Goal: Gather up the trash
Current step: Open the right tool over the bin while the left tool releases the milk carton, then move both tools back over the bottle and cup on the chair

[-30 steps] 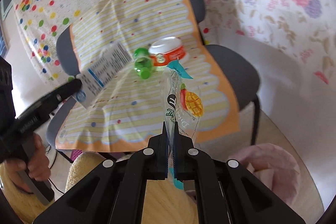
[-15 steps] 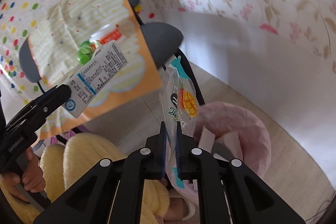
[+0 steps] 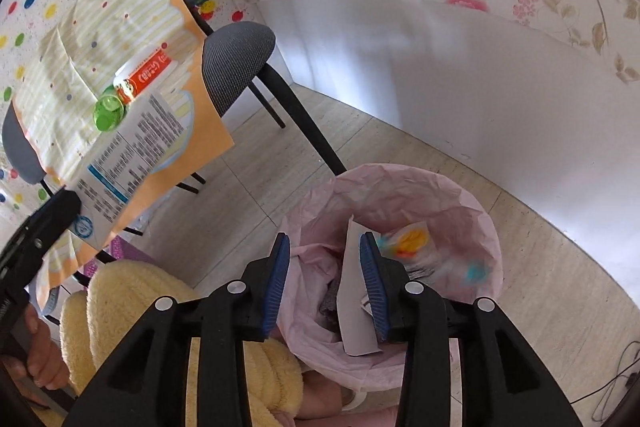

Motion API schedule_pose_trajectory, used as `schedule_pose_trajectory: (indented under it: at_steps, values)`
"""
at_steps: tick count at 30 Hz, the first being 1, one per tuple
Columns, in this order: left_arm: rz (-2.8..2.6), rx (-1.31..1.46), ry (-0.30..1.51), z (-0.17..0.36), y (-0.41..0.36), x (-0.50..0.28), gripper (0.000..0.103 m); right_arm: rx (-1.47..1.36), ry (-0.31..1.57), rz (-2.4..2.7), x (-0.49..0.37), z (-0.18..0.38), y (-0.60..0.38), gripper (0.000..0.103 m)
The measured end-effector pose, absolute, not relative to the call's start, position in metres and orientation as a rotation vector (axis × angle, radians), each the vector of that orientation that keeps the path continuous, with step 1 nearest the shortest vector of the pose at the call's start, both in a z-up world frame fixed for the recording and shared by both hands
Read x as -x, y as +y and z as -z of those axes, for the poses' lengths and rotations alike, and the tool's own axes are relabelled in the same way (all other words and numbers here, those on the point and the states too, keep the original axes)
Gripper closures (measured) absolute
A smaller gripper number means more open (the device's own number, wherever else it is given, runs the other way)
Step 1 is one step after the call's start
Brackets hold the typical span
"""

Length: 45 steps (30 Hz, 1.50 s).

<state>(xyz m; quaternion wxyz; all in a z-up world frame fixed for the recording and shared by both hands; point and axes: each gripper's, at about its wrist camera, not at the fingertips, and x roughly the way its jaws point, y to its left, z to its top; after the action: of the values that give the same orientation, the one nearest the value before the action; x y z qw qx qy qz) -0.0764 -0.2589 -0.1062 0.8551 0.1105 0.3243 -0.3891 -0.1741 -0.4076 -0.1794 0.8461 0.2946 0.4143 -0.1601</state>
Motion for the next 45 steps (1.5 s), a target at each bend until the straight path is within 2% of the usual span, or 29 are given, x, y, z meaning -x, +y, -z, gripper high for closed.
schedule_pose_trajectory:
  at_steps: [7, 14, 19, 22, 25, 33, 45]
  values:
    - [0.85, -0.255, 0.677, 0.102, -0.272, 0.081, 0.037, -0.621, 0.811, 0.344, 0.18, 0.161, -0.414, 0.064]
    - [0.921, -0.258, 0.589, 0.069, -0.295, 0.091, 0.037, -0.577, 0.695, 0.407, 0.201, 0.12, -0.43, 0.064]
    - [0.983, -0.297, 0.614, 0.085, -0.319, 0.105, 0.036, -0.565, 0.644, 0.457, 0.218, 0.107, -0.442, 0.064]
    - [1.009, -0.353, 0.661, 0.106, -0.332, 0.108, 0.016, -0.568, 0.648, 0.464, 0.224, 0.111, -0.446, 0.064]
    - [0.985, -0.401, 0.683, 0.123, -0.333, 0.106, 0.016, -0.575, 0.671, 0.455, 0.221, 0.118, -0.445, 0.064]
    - [0.86, -0.339, 0.718, 0.118, -0.299, 0.074, 0.016, -0.568, 0.717, 0.375, 0.191, 0.126, -0.427, 0.064]
    - [0.568, -0.199, 0.706, 0.073, -0.199, 0.004, 0.016, -0.427, 0.696, 0.145, 0.102, 0.077, -0.376, 0.063]
